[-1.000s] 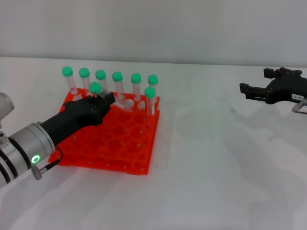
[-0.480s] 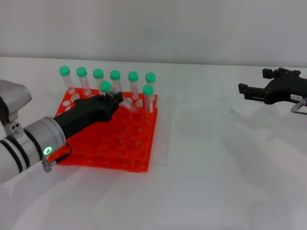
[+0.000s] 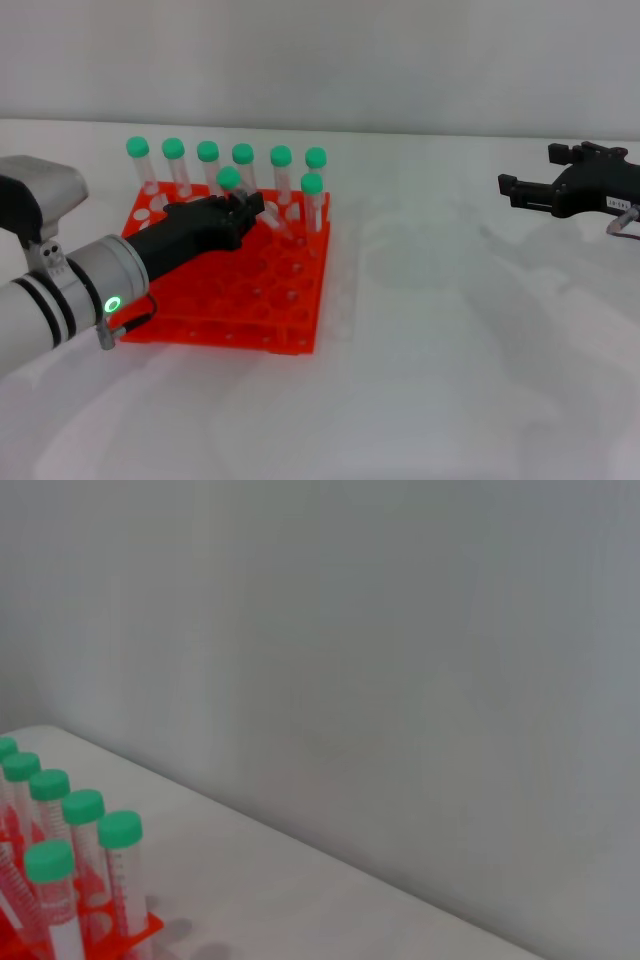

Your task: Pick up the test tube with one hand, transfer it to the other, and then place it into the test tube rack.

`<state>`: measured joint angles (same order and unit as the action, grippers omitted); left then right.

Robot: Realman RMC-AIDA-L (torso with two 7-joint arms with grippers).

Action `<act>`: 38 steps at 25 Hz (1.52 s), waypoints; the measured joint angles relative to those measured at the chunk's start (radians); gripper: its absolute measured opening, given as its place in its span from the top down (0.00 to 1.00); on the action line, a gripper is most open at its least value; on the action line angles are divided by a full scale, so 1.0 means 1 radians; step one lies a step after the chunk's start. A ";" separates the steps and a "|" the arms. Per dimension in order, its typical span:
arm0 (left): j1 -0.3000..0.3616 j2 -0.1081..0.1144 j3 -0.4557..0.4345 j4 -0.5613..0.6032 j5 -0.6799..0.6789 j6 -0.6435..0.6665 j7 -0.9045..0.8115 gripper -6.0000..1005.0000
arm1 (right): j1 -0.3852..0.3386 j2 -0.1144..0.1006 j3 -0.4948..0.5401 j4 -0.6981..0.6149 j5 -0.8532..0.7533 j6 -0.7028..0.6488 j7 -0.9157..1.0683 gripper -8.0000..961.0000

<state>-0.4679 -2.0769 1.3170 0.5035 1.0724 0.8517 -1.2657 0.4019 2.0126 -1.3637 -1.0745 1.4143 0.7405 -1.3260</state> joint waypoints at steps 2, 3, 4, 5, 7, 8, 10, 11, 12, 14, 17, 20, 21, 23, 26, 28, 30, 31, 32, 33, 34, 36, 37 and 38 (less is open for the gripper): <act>-0.011 0.000 0.001 -0.002 0.023 -0.013 -0.013 0.78 | 0.000 0.000 0.000 0.000 0.000 0.000 0.000 0.12; -0.019 0.000 0.001 -0.003 0.043 -0.021 -0.022 0.77 | 0.000 0.000 0.000 0.001 0.000 -0.001 0.000 0.12; -0.025 0.000 0.000 -0.004 0.055 -0.026 -0.027 0.76 | 0.000 0.000 0.000 0.001 0.000 -0.001 0.000 0.12; -0.032 0.000 0.001 -0.004 0.068 -0.029 -0.031 0.76 | 0.000 0.000 -0.001 0.001 0.000 -0.001 0.000 0.12; -0.044 0.000 0.001 -0.004 0.080 -0.030 -0.033 0.74 | 0.001 0.000 -0.001 0.004 0.000 -0.002 0.000 0.12; -0.048 0.001 0.001 -0.004 0.082 -0.029 -0.033 0.74 | 0.001 0.000 -0.001 0.006 0.000 -0.002 0.000 0.12; -0.054 0.001 0.001 0.005 0.092 -0.024 -0.033 0.72 | 0.001 0.000 -0.001 0.011 0.000 -0.002 0.000 0.12; -0.055 0.001 0.001 0.013 0.098 -0.022 -0.032 0.72 | 0.002 0.000 -0.001 0.015 0.000 -0.003 0.000 0.12; -0.055 0.001 0.001 0.021 0.101 -0.020 -0.030 0.71 | 0.002 0.000 -0.001 0.018 0.000 -0.004 0.000 0.12; -0.051 0.001 0.001 0.041 0.104 -0.018 -0.026 0.70 | 0.002 0.000 -0.002 0.022 0.000 -0.006 0.000 0.12; -0.032 0.001 0.001 0.077 0.105 -0.009 -0.024 0.57 | 0.003 0.000 0.001 0.025 0.000 -0.007 -0.001 0.12; 0.003 0.000 0.000 0.127 0.104 -0.003 -0.022 0.46 | 0.003 0.000 0.004 0.025 0.000 -0.007 -0.001 0.12; 0.018 0.000 -0.001 0.144 0.104 -0.003 -0.022 0.43 | 0.003 0.000 0.005 0.025 0.000 -0.007 -0.001 0.12; 0.060 -0.001 -0.003 0.199 0.099 -0.002 -0.021 0.38 | 0.003 0.000 0.006 0.025 0.000 -0.007 -0.001 0.12; 0.106 0.000 -0.004 0.259 0.097 -0.003 -0.021 0.30 | 0.003 0.000 0.008 0.025 0.000 -0.012 -0.003 0.12; 0.120 0.002 -0.007 0.274 0.098 -0.003 -0.020 0.25 | 0.003 0.000 0.007 0.025 0.000 -0.016 -0.003 0.12; 0.136 0.002 -0.008 0.294 0.095 -0.001 -0.014 0.19 | 0.003 -0.001 0.006 0.025 0.000 -0.020 -0.002 0.12; 0.152 0.001 -0.010 0.316 0.090 0.001 -0.002 0.17 | 0.002 -0.001 0.005 0.025 0.000 -0.020 -0.002 0.12; 0.170 0.000 -0.016 0.340 0.081 0.004 0.014 0.14 | -0.001 -0.001 0.006 0.025 0.000 -0.020 -0.003 0.12; 0.185 -0.001 -0.019 0.359 0.066 0.009 0.034 0.11 | -0.004 -0.001 0.007 0.025 0.000 -0.021 -0.004 0.12; 0.209 -0.002 -0.028 0.381 0.030 0.023 0.072 0.11 | -0.009 0.000 0.008 0.025 0.000 -0.023 -0.008 0.12; 0.248 -0.002 -0.056 0.399 -0.072 0.075 0.157 0.11 | -0.022 0.000 0.009 0.022 0.006 -0.025 -0.014 0.12; 0.262 -0.001 -0.075 0.397 -0.132 0.112 0.202 0.11 | -0.035 0.000 0.010 0.015 0.014 -0.025 -0.021 0.12; 0.271 -0.001 -0.098 0.387 -0.192 0.151 0.239 0.11 | -0.048 0.000 0.011 0.008 0.028 -0.025 -0.033 0.12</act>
<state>-0.1967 -2.0781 1.2194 0.8903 0.8806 1.0031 -1.0264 0.3542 2.0130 -1.3526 -1.0669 1.4421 0.7153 -1.3591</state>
